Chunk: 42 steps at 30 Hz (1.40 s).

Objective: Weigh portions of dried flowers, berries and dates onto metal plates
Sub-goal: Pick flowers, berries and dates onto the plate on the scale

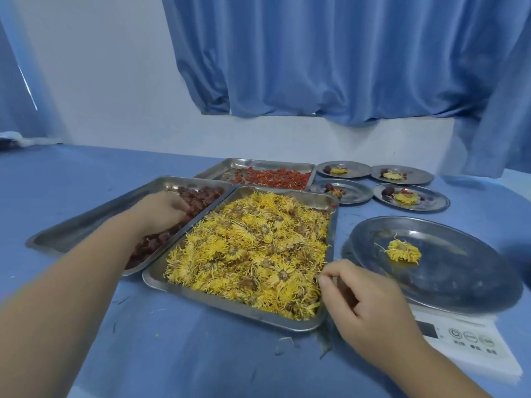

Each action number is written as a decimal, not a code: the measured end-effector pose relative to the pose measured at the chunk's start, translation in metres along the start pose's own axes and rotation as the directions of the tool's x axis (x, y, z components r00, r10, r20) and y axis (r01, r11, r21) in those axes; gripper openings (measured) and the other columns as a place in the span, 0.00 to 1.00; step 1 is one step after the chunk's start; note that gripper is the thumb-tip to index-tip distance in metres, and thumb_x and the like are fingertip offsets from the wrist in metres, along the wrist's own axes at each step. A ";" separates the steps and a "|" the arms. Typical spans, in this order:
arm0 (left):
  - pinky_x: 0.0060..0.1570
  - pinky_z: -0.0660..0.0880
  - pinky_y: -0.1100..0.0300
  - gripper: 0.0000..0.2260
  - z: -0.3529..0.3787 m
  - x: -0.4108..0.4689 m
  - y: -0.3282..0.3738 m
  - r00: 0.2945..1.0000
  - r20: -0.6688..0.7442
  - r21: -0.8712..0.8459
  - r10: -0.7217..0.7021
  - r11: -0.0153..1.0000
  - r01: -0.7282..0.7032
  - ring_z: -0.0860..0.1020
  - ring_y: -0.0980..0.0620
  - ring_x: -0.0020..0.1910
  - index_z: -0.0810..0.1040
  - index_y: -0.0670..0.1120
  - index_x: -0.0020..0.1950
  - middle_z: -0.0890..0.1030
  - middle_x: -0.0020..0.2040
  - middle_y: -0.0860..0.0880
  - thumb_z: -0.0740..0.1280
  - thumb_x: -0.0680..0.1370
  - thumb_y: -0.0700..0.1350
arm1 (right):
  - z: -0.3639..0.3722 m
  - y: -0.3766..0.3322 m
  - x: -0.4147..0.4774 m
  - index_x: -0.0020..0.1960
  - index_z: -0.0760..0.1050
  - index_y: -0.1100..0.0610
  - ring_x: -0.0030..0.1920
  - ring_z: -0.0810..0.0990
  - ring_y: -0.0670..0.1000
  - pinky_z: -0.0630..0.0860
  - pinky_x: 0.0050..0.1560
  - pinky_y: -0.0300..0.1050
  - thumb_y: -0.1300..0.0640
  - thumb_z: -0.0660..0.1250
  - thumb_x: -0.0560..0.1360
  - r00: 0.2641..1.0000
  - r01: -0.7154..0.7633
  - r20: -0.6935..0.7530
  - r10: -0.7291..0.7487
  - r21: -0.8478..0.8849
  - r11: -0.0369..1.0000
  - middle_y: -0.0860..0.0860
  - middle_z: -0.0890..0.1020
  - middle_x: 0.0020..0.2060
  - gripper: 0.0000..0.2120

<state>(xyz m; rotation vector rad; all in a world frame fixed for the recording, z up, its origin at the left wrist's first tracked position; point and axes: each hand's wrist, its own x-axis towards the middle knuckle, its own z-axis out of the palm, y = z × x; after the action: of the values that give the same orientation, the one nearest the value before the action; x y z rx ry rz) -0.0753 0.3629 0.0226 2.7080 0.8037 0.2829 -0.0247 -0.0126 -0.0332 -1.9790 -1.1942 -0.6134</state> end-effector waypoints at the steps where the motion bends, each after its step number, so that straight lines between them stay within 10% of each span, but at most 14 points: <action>1: 0.65 0.69 0.52 0.15 0.007 0.006 -0.004 1.000 0.028 0.075 -0.005 0.997 0.002 0.76 0.47 0.63 0.80 0.47 0.64 0.79 0.65 0.47 0.62 0.80 0.40 | 0.000 0.001 0.000 0.40 0.75 0.48 0.27 0.72 0.44 0.67 0.27 0.38 0.47 0.57 0.76 1.000 -0.001 0.003 0.001 0.005 1.000 0.43 0.73 0.24 0.11; 12: 0.34 0.71 0.61 0.14 0.022 0.027 -0.028 0.991 0.065 0.239 -0.120 0.966 0.102 0.76 0.53 0.35 0.83 0.46 0.56 0.80 0.42 0.50 0.62 0.77 0.37 | 0.000 0.004 0.002 0.36 0.75 0.49 0.29 0.73 0.44 0.69 0.31 0.41 0.47 0.57 0.76 1.000 -0.006 -0.004 0.006 0.006 1.000 0.43 0.74 0.26 0.14; 16: 0.47 0.76 0.58 0.12 0.026 0.023 -0.034 0.996 0.014 0.224 -0.087 0.971 0.082 0.79 0.50 0.48 0.84 0.49 0.57 0.82 0.56 0.48 0.64 0.78 0.40 | -0.001 0.004 0.002 0.36 0.75 0.48 0.29 0.73 0.44 0.69 0.30 0.41 0.47 0.58 0.76 1.000 -0.009 -0.015 0.009 0.018 1.000 0.42 0.73 0.26 0.14; 27: 0.31 0.70 0.64 0.12 0.004 -0.007 0.022 0.950 -0.305 -0.172 0.064 0.978 -0.122 0.78 0.58 0.37 0.79 0.64 0.53 0.82 0.46 0.56 0.65 0.75 0.46 | -0.012 0.000 0.003 0.31 0.72 0.49 0.25 0.69 0.45 0.62 0.26 0.31 0.53 0.64 0.78 0.974 -0.156 -0.123 0.189 0.240 0.958 0.48 0.71 0.24 0.16; 34: 0.29 0.73 0.73 0.10 0.015 -0.045 0.126 0.921 -0.215 -0.310 0.324 0.872 -0.379 0.79 0.64 0.36 0.78 0.58 0.56 0.79 0.47 0.62 0.67 0.77 0.45 | -0.040 0.016 0.012 0.35 0.78 0.53 0.23 0.62 0.47 0.60 0.23 0.37 0.52 0.64 0.76 0.761 -0.377 -0.186 0.621 0.653 0.657 0.49 0.66 0.22 0.12; 39: 0.41 0.76 0.68 0.10 0.034 -0.067 0.198 0.863 -0.113 -0.372 0.493 0.784 -0.497 0.79 0.65 0.43 0.80 0.59 0.55 0.81 0.50 0.61 0.69 0.75 0.47 | -0.073 0.032 0.022 0.29 0.76 0.52 0.21 0.62 0.47 0.59 0.22 0.35 0.57 0.63 0.76 0.531 -0.211 -0.192 0.825 0.913 0.349 0.48 0.66 0.19 0.16; 42: 0.49 0.75 0.65 0.11 0.050 -0.074 0.231 0.826 -0.027 -0.344 0.563 0.771 -0.536 0.78 0.63 0.49 0.80 0.56 0.55 0.81 0.49 0.60 0.70 0.74 0.46 | -0.086 0.039 0.022 0.30 0.75 0.52 0.21 0.63 0.47 0.59 0.23 0.36 0.57 0.63 0.75 0.481 -0.164 -0.235 0.845 0.923 0.350 0.48 0.66 0.20 0.15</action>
<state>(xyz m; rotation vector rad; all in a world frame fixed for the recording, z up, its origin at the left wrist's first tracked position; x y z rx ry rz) -0.0072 0.1258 0.0466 2.5308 -0.0942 0.3961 0.0174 -0.0801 0.0228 -0.9758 -0.0944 -0.2625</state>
